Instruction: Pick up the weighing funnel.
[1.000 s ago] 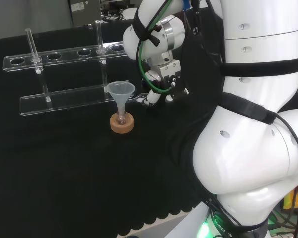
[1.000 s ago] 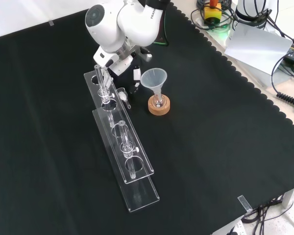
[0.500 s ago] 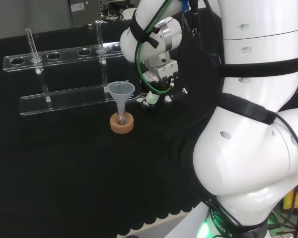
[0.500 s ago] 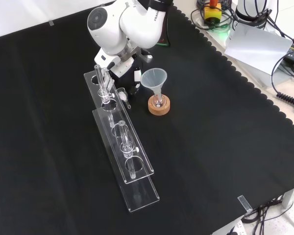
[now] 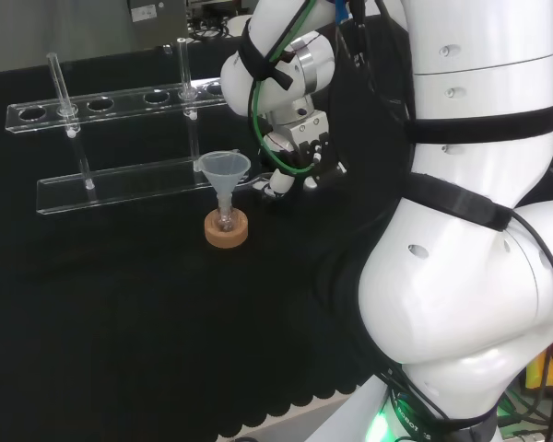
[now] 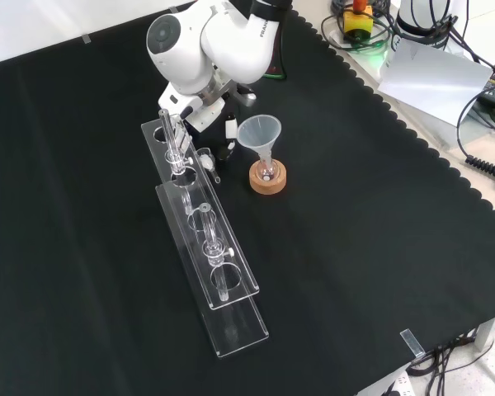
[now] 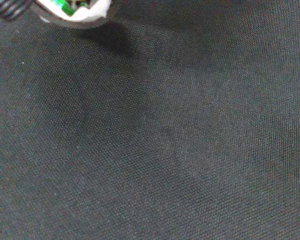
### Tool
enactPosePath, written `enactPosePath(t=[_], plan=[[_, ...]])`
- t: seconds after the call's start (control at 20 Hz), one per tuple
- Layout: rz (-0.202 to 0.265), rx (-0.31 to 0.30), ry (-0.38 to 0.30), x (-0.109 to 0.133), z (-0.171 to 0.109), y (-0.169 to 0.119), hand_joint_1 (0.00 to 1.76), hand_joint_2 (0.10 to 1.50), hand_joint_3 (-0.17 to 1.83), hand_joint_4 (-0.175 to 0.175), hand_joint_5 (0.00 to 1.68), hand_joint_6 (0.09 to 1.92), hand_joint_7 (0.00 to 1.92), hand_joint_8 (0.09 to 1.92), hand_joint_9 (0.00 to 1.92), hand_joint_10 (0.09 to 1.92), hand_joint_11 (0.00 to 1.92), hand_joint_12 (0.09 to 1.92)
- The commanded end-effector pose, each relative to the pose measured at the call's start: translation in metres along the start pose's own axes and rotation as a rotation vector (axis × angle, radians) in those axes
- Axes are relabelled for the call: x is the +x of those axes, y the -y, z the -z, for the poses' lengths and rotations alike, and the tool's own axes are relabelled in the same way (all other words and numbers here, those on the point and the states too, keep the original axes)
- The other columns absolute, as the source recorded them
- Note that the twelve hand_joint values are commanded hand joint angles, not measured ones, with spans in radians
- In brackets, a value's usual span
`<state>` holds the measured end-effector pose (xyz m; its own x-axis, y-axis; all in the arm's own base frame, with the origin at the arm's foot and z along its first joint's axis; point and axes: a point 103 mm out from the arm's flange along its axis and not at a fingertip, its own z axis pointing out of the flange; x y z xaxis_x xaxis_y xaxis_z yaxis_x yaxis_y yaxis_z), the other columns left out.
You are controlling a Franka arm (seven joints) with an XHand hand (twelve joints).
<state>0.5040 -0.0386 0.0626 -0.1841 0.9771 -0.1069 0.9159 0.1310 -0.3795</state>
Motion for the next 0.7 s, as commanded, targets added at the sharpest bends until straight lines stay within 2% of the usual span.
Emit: enactPosePath(t=[0.05,0.7], plan=[[-0.006,0.003,0.001,-0.0008,-0.0002,-0.0007,0.84,0.69,0.57,-0.049,0.67,0.76,0.6,0.74,0.88,0.51,0.67,1.23],[-0.009,-0.001,0.018,-0.0027,0.0001,-0.0038,0.9,0.71,0.57,-0.041,0.82,0.79,0.63,0.74,0.92,0.5,0.73,1.18]])
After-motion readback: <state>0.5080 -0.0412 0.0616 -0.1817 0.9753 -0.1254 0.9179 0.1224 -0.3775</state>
